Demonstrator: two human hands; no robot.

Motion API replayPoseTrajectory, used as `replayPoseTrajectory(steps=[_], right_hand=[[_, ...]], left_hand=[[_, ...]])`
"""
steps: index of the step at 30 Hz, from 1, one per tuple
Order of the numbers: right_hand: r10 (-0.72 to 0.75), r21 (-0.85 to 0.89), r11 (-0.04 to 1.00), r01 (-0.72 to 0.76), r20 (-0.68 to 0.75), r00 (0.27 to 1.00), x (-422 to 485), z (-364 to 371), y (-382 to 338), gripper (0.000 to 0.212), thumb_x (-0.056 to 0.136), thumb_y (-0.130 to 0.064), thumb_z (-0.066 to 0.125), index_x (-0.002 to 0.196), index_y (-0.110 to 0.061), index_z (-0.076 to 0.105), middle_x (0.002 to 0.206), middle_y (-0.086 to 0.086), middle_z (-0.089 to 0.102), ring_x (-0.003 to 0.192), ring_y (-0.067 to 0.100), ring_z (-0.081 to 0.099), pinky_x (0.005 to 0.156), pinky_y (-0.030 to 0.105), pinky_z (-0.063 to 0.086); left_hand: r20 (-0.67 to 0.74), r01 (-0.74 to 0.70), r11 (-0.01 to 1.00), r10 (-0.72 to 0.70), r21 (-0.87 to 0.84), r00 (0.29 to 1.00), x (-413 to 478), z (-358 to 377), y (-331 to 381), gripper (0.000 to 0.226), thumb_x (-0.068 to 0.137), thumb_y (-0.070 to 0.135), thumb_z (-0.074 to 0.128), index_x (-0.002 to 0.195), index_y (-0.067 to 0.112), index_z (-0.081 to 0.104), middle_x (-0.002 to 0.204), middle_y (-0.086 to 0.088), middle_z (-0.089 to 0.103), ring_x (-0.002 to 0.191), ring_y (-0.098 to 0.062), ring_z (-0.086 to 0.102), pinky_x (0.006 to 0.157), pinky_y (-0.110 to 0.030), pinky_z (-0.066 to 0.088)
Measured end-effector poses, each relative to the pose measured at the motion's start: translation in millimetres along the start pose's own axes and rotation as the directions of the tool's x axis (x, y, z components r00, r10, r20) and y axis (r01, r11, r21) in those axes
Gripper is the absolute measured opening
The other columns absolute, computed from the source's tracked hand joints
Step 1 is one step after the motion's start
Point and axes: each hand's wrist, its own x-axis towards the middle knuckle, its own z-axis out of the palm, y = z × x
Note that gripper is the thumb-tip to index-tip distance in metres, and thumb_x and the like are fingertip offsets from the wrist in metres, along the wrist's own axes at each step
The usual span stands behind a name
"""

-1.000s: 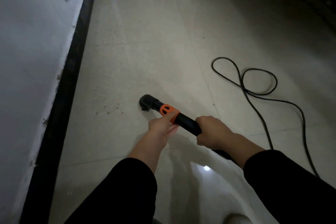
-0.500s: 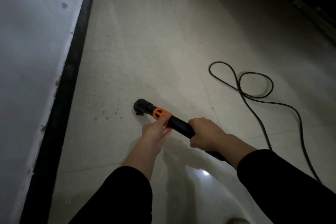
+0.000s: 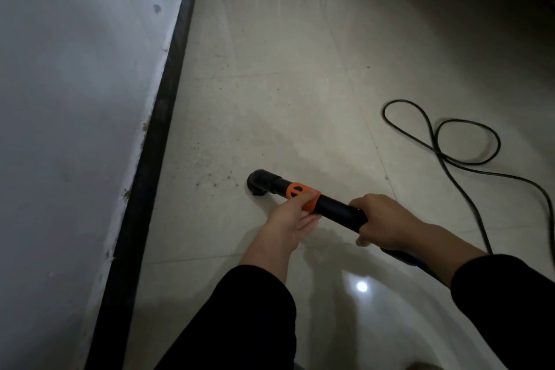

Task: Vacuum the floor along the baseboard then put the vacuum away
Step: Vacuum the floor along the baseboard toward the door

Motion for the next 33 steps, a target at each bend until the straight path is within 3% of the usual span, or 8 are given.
replayPoseTrajectory(steps=[7, 9, 13, 18, 25, 33], right_hand=[[-0.019, -0.017, 1.000, 0.019, 0.043, 0.999, -7.9, 1.4, 3.7, 0.037, 0.068, -0.011, 0.080, 0.100, -0.019, 0.064, 0.086, 0.003, 0.063, 0.081, 0.021, 0.061, 0.071, 0.031, 0.049], [-0.025, -0.017, 1.000, 0.026, 0.049, 0.998, -8.9, 2.4, 3.4, 0.038, 0.067, -0.011, 0.081, 0.101, -0.019, 0.064, 0.088, 0.003, 0.064, 0.082, 0.021, 0.061, 0.073, 0.033, 0.051], [-0.045, -0.018, 0.999, 0.046, 0.058, 0.997, -8.4, 4.1, 0.4, 0.037, 0.066, -0.010, 0.081, 0.098, -0.019, 0.065, 0.086, 0.003, 0.065, 0.082, 0.021, 0.061, 0.072, 0.032, 0.050], [-0.062, -0.023, 0.998, 0.064, 0.073, 0.995, -7.2, 7.4, -4.5, 0.039, 0.066, -0.010, 0.082, 0.101, -0.017, 0.066, 0.088, 0.003, 0.065, 0.083, 0.021, 0.062, 0.075, 0.035, 0.052], [-0.075, -0.031, 0.996, 0.079, 0.094, 0.993, -3.0, 11.2, -11.3, 0.039, 0.065, -0.011, 0.082, 0.099, -0.020, 0.066, 0.086, 0.000, 0.065, 0.081, 0.018, 0.062, 0.075, 0.035, 0.053], [-0.097, -0.038, 0.994, 0.101, 0.107, 0.990, 2.1, 12.2, -18.5, 0.039, 0.065, -0.010, 0.081, 0.099, -0.021, 0.065, 0.089, 0.002, 0.065, 0.083, 0.020, 0.062, 0.075, 0.035, 0.053]], left_hand=[[0.040, 0.076, 0.997, -0.076, 0.002, 0.996, -8.1, -7.5, -3.0, 0.044, 0.085, 0.014, 0.072, 0.123, 0.004, 0.052, 0.122, -0.021, 0.059, 0.096, -0.028, 0.065, 0.090, -0.033, 0.052], [0.042, 0.091, 0.996, -0.091, 0.000, 0.995, -9.1, -10.2, -2.6, 0.043, 0.084, 0.013, 0.073, 0.120, 0.004, 0.052, 0.117, -0.020, 0.059, 0.100, -0.029, 0.065, 0.090, -0.033, 0.053], [0.035, 0.106, 0.994, -0.106, -0.003, 0.994, -12.4, -15.2, -0.9, 0.036, 0.085, 0.011, 0.072, 0.113, 0.003, 0.051, 0.097, -0.018, 0.059, 0.089, -0.029, 0.066, 0.089, -0.035, 0.053], [0.020, 0.120, 0.993, -0.120, -0.010, 0.993, -15.3, -22.2, 0.0, 0.034, 0.084, 0.008, 0.072, 0.109, 0.003, 0.049, 0.090, -0.017, 0.058, 0.108, -0.033, 0.063, 0.089, -0.035, 0.052], [0.004, 0.140, 0.990, -0.140, -0.025, 0.990, -13.5, -31.7, 2.3, 0.050, 0.082, 0.007, 0.072, 0.126, 0.002, 0.048, 0.094, -0.020, 0.059, 0.094, -0.031, 0.063, 0.087, -0.036, 0.053], [-0.040, 0.130, 0.990, -0.133, -0.057, 0.990, -11.3, -37.0, 5.2, 0.053, 0.081, 0.006, 0.072, 0.128, 0.003, 0.048, 0.100, -0.021, 0.059, 0.107, -0.033, 0.062, 0.086, -0.036, 0.052]])
